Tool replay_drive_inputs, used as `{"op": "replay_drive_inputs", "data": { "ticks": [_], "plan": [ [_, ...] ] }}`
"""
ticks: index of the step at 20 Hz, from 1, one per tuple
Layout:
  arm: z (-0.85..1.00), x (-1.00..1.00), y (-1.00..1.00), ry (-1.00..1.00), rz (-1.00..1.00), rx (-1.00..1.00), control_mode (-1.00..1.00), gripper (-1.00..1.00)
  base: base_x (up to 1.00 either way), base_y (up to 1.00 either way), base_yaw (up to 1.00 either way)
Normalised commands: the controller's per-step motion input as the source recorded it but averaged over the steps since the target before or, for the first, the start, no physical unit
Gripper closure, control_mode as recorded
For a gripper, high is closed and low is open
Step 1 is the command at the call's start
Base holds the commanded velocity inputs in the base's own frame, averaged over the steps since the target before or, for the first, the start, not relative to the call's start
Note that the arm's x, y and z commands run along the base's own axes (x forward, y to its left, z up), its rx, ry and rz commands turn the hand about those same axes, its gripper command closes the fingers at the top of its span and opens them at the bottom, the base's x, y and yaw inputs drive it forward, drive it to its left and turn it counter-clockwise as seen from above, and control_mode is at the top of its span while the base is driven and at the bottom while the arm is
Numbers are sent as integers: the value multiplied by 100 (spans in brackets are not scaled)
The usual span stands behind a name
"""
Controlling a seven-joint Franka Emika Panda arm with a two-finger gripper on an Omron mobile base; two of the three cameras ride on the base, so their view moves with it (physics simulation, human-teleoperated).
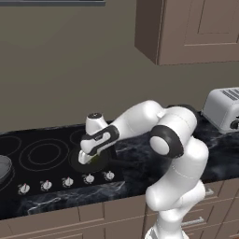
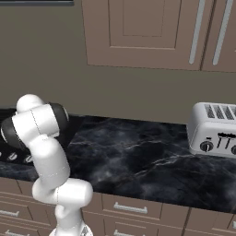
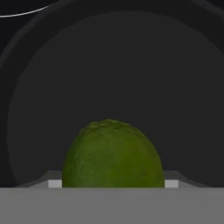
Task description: Place both pans onto different burners. Then place the lime and the steak on different pans.
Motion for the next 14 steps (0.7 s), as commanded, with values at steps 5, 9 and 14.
{"op": "replay_drive_inputs", "data": {
  "ticks": [5,9,14],
  "plan": [
    [-21,18,6,8,-5,0,-100,100,0,0,0],
    [-20,13,6,7,-5,0,-100,-100,0,0,0],
    [-6,0,0,5,-4,0,-100,-100,0,0,0]
  ]
}}
